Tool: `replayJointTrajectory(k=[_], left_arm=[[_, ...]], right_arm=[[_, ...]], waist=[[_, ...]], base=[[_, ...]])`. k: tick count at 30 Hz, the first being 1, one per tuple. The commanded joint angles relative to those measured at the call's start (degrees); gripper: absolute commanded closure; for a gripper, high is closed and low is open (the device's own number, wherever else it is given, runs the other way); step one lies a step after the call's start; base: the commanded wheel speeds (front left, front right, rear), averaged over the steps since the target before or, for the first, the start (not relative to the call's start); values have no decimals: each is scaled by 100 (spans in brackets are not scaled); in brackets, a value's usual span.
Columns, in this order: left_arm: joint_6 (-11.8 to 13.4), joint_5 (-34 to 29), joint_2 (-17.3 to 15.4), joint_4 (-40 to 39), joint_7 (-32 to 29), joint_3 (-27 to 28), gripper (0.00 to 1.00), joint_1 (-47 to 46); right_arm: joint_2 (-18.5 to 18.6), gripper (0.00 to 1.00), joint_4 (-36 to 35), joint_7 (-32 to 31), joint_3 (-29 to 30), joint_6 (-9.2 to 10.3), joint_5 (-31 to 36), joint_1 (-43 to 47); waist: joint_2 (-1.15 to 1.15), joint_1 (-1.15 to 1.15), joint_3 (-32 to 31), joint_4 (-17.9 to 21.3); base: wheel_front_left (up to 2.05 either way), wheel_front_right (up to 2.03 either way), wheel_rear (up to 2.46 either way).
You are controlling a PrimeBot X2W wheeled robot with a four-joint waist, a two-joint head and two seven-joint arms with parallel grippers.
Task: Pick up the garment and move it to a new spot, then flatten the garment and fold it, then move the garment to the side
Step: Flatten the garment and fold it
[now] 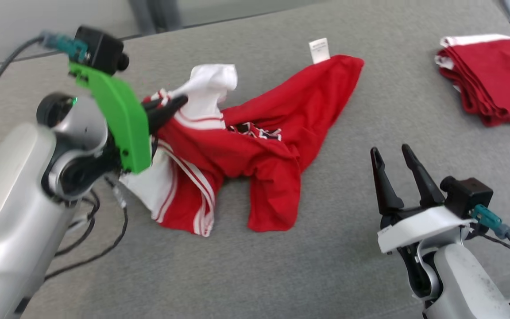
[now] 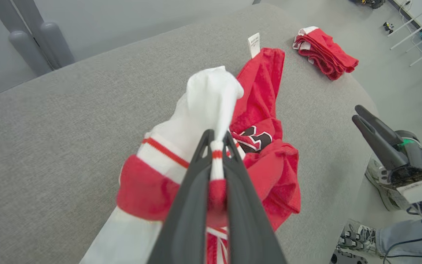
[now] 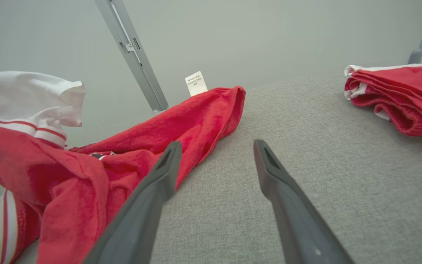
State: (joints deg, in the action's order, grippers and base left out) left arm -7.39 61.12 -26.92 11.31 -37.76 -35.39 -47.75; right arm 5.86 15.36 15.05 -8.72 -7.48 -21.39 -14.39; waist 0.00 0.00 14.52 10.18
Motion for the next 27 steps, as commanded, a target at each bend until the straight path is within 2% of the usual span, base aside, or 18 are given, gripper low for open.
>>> replayJointTrajectory(k=[1,4,9,15,18,19,20,21,24,27], left_arm=[[-17,122,-150,-189,-4,33,100,279],[-8,283,-490,-542,41,133,100,785],[52,566,-831,-914,224,273,100,1628],[185,721,-953,-1003,653,381,100,2522],[188,716,-888,-931,936,402,100,2874],[178,737,-836,-901,1052,404,63,3002],[171,756,-800,-866,1150,421,22,3089],[158,764,-751,-828,1299,449,0,3191],[121,624,-656,-804,1805,541,0,3388],[160,118,-637,-871,2553,634,0,3558]], right_arm=[[37,0,44,16,-23,-2,12,129],[93,0,97,4,-56,-2,-5,188],[168,0,195,-48,-95,-2,-69,287],[251,0,230,-133,-85,-2,-79,399],[284,0,188,-180,-81,-2,-80,409],[294,0,176,-192,-80,-2,-77,419],[300,0,165,-207,-79,-2,-75,422],[304,0,150,-214,-78,-2,-70,423],[318,0,130,-235,-78,-2,-67,431],[332,0,129,-260,-38,-2,-68,468]], waist=[[0,0,-634,-804],[0,0,-756,-1075],[0,0,-929,-1388],[0,0,-1042,-1612],[0,0,-1042,-1669],[0,0,-1035,-1681],[0,0,-1029,-1686],[0,0,-1020,-1688],[0,0,-1002,-1676],[0,0,-1006,-1649]], base=[[0,0,0],[0,0,0],[0,0,0],[0,0,0],[0,0,0],[0,0,0],[0,0,0],[0,0,0],[0,0,0],[0,0,0]])
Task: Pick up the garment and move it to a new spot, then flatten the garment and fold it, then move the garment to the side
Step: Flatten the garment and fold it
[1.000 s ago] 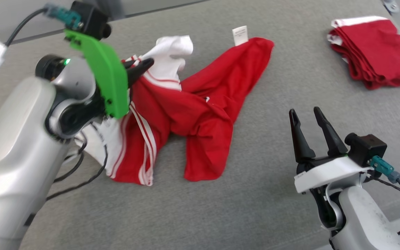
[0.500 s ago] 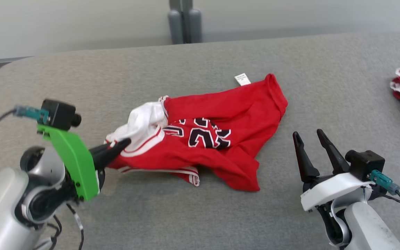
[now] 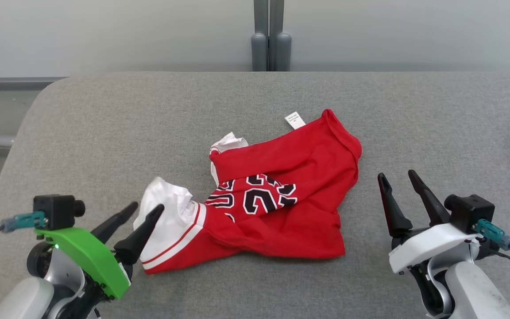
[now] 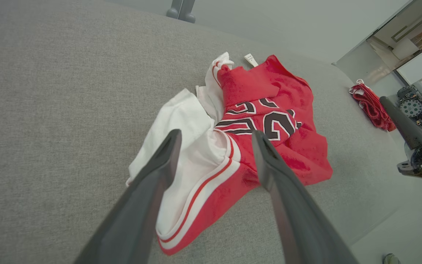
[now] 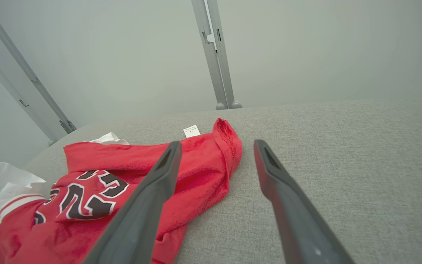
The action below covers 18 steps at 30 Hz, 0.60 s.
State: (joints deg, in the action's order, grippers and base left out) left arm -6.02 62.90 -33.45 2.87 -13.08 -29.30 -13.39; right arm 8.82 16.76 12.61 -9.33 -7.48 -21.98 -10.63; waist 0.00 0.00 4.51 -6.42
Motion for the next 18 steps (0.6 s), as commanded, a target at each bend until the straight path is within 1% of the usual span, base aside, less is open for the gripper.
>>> replayJointTrajectory(k=[1,5,6,10,13,15,18], left_arm=[[72,-225,39,-66,311,61,0,177],[486,-833,200,-219,1317,251,0,435],[616,-961,280,-249,1587,289,0,525],[1003,-1372,626,-240,2426,363,0,786],[1153,-1747,794,-94,2677,300,0,861],[1180,-1941,931,-12,2744,263,0,840],[1210,-2143,1052,101,2788,254,0,756]], right_arm=[[37,0,-14,-17,40,-2,-6,99],[23,0,-41,-19,72,-2,10,113],[14,0,-42,-20,78,-2,12,138],[-9,0,-16,-31,106,-2,-4,187],[-7,0,-2,-59,112,-2,-23,204],[27,0,22,-89,101,-2,-47,163],[88,0,113,-197,32,-3,-109,31]], waist=[[0,0,-9,21],[0,0,-24,96],[0,0,-29,113],[0,0,-10,135],[0,0,17,102],[0,0,38,56],[0,0,58,-22]], base=[[0,0,0],[0,0,0],[0,0,0],[0,0,0],[0,0,0],[0,0,0],[0,0,0]])
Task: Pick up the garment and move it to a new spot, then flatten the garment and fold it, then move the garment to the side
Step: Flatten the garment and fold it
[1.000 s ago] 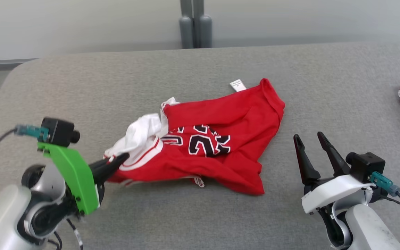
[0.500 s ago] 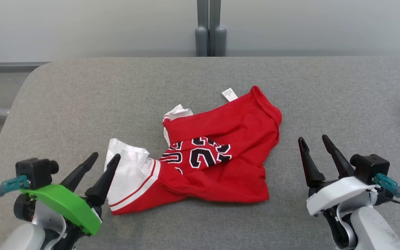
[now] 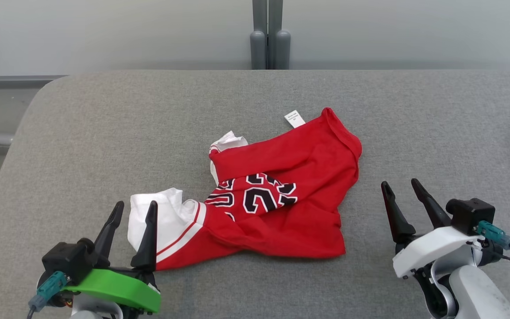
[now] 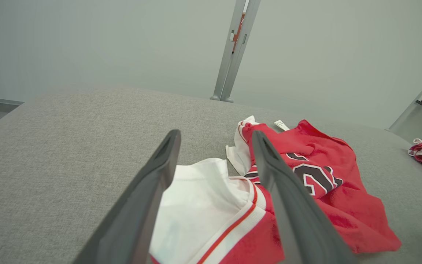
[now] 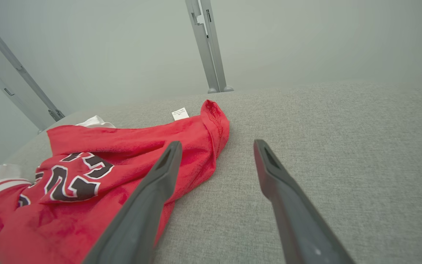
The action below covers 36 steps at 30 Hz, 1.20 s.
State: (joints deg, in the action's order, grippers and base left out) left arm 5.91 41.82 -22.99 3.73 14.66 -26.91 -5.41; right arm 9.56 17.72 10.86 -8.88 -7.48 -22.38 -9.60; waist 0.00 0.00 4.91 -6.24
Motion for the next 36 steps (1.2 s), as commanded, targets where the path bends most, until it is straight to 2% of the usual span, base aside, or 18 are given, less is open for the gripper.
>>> replayJointTrajectory(k=[1,10,19,20,21,22,27,31,36], left_arm=[[-1,-80,64,47,24,17,0,-70],[-188,-366,403,273,52,24,0,-270],[-353,-589,698,497,52,190,0,-306],[-367,-614,711,514,53,213,0,-303],[-387,-631,731,529,53,248,0,-296],[-404,-651,752,546,53,272,0,-285],[-496,-753,867,628,53,351,0,-208],[-543,-832,955,667,54,369,0,-176],[-635,-878,1071,734,54,385,0,-197]], right_arm=[[27,0,96,-100,-54,-2,-114,-120],[276,0,1104,-825,-287,-3,-424,-900],[274,0,2208,-1388,-360,-3,-935,-1594],[293,20,2256,-1393,-388,-3,-980,-1628],[322,78,2294,-1354,-427,-3,-1037,-1672],[329,100,2313,-1320,-457,-3,-1105,-1695],[505,100,2151,-1035,-608,-3,-1282,-1834],[653,100,1844,-844,-680,-3,-1152,-2040],[470,100,1673,-1051,-1064,-3,-886,-2511]], waist=[[0,0,25,-73],[0,0,175,-562],[0,0,329,-1043],[0,0,331,-1070],[0,0,331,-1091],[0,0,327,-1103],[0,0,277,-1161],[0,0,271,-1223],[0,0,344,-1347]], base=[[0,0,0],[0,0,0],[0,0,0],[0,0,0],[0,0,0],[0,0,0],[0,0,0],[0,0,0],[0,0,0]])
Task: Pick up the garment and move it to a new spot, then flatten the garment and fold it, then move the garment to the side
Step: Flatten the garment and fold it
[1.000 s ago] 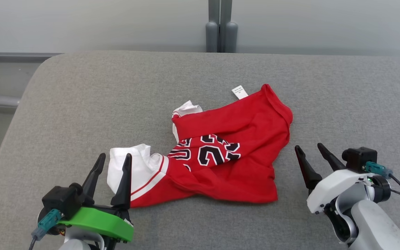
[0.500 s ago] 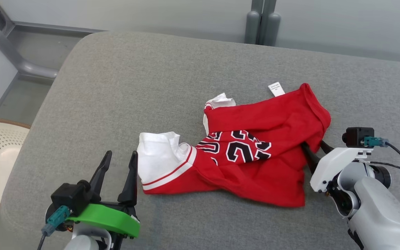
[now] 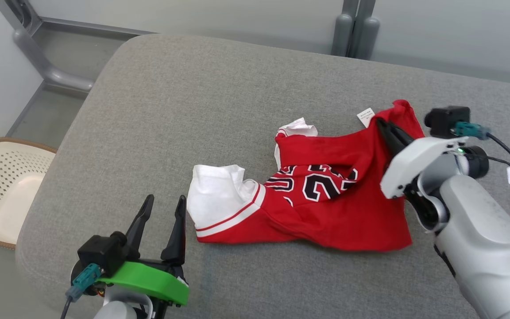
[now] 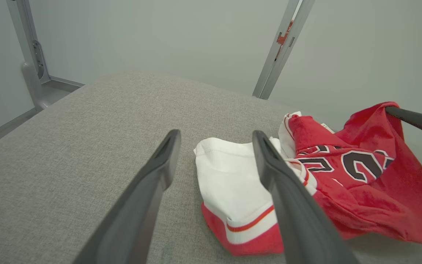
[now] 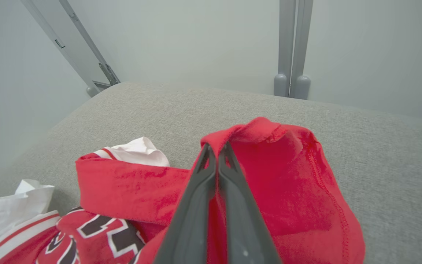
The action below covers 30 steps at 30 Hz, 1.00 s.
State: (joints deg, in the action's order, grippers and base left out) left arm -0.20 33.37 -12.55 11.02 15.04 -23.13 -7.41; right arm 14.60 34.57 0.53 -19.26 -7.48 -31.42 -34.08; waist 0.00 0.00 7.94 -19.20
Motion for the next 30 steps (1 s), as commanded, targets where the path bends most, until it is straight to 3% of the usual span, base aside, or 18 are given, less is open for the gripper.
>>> replayJointTrajectory(k=[1,8,9,10,11,18,23,30], left_arm=[[-38,-35,48,23,16,19,0,-31],[-155,-132,193,202,16,52,0,-210],[-173,-145,201,232,16,50,0,-219],[-186,-168,214,285,16,43,0,-238],[-189,-178,221,307,16,34,0,-248],[-206,-247,160,437,16,42,0,-243],[-172,-253,90,394,12,67,0,-109],[-72,-256,10,249,11,152,0,16]], right_arm=[[-114,100,34,-59,-115,-3,56,-188],[-687,100,1166,24,-503,-3,206,-1012],[-729,73,1344,71,-541,-3,203,-1098],[-800,12,1573,173,-591,-3,168,-1213],[-825,0,1667,247,-613,-3,142,-1260],[-949,0,1996,934,-978,-3,-320,-1293],[-660,0,1720,1211,-1201,-3,-599,-1014],[-101,0,979,1468,-769,-3,-656,-279]], waist=[[0,0,62,-81],[0,0,169,-242],[0,0,172,-250],[0,0,174,-246],[0,0,170,-237],[0,0,-21,66],[0,0,-207,461],[0,0,-387,992]], base=[[0,0,0],[0,0,0],[0,0,0],[0,0,0],[0,0,0],[0,0,0],[0,0,0],[0,0,0]])
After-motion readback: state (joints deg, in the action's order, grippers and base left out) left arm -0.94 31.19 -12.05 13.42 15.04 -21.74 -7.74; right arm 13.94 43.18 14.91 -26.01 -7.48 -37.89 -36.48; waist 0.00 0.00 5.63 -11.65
